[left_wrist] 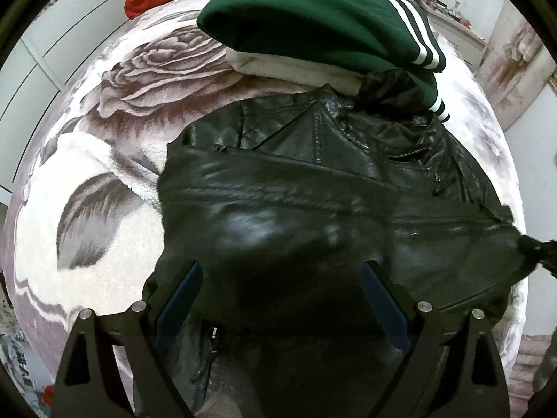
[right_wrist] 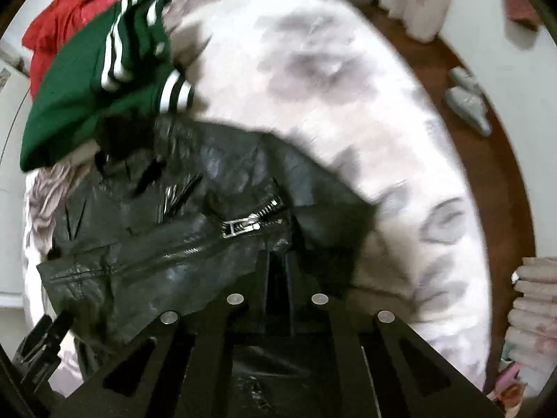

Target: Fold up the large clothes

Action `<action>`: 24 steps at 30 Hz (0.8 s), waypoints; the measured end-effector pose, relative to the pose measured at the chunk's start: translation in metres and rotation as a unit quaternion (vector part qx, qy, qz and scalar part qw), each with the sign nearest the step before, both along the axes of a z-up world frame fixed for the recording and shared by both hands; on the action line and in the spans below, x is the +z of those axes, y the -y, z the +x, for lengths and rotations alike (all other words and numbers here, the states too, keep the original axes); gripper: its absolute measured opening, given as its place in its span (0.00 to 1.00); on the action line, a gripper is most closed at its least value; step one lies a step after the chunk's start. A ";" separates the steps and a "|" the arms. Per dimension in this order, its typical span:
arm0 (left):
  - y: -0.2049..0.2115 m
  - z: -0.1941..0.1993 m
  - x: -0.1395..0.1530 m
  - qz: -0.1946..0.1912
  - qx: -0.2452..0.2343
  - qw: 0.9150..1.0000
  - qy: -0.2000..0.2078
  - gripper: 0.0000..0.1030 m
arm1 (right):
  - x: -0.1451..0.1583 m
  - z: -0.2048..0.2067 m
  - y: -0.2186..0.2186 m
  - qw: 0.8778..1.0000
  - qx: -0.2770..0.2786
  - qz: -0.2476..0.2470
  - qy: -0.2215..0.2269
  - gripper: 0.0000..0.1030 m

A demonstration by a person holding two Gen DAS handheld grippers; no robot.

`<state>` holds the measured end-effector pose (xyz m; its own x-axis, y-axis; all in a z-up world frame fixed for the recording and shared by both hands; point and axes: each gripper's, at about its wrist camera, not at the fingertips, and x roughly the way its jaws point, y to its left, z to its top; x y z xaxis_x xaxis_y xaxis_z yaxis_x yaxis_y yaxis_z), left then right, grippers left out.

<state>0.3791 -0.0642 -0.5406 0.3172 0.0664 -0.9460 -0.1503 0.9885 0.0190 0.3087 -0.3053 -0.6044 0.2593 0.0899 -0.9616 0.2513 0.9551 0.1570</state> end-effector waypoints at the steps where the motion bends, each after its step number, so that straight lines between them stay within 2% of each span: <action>1: -0.001 0.000 0.000 0.002 0.001 1.000 -0.001 0.90 | -0.001 -0.003 0.008 1.000 -0.016 -0.010 -0.003 0.07; 5: -0.005 0.003 -0.006 0.005 0.004 1.000 -0.005 0.90 | -0.036 0.002 0.019 0.997 -0.003 0.008 -0.080 0.08; 8: -0.014 0.009 -0.015 0.023 0.012 1.000 -0.011 0.90 | -0.030 0.005 0.031 0.996 -0.009 0.039 -0.081 0.13; 10: -0.027 0.016 -0.024 0.037 0.025 0.999 -0.016 0.90 | -0.017 0.005 0.043 0.996 -0.025 0.062 -0.062 0.31; 11: -0.035 0.020 -0.028 0.044 0.035 0.998 -0.018 0.90 | -0.014 0.006 0.046 0.996 -0.029 0.069 -0.055 0.34; 14: -0.057 0.031 -0.043 0.057 0.057 0.996 -0.030 0.92 | -0.016 0.010 0.045 0.995 -0.016 0.082 -0.056 0.34; 17: -0.069 0.042 -0.061 0.051 0.056 0.996 -0.049 0.94 | -0.028 0.012 0.032 0.994 0.006 0.080 -0.075 0.34; 18: -0.071 0.045 -0.064 0.051 0.053 0.996 -0.052 0.98 | -0.034 0.012 0.028 0.994 0.012 0.072 -0.085 0.34; 20: -0.076 0.050 -0.069 0.047 0.044 0.997 -0.052 1.00 | -0.039 0.010 0.024 0.995 0.018 0.045 -0.086 0.20; 21: -0.078 0.051 -0.071 0.039 0.042 0.997 -0.052 1.00 | -0.041 0.010 0.024 0.996 0.028 0.026 -0.082 0.09; 22: -0.081 0.053 -0.074 0.027 0.040 0.997 -0.053 1.00 | -0.046 0.010 0.027 0.996 0.030 0.016 -0.084 0.07; 24: -0.086 0.054 -0.080 0.009 0.036 0.998 -0.051 1.00 | -0.063 0.012 0.033 0.992 0.037 0.034 -0.112 0.07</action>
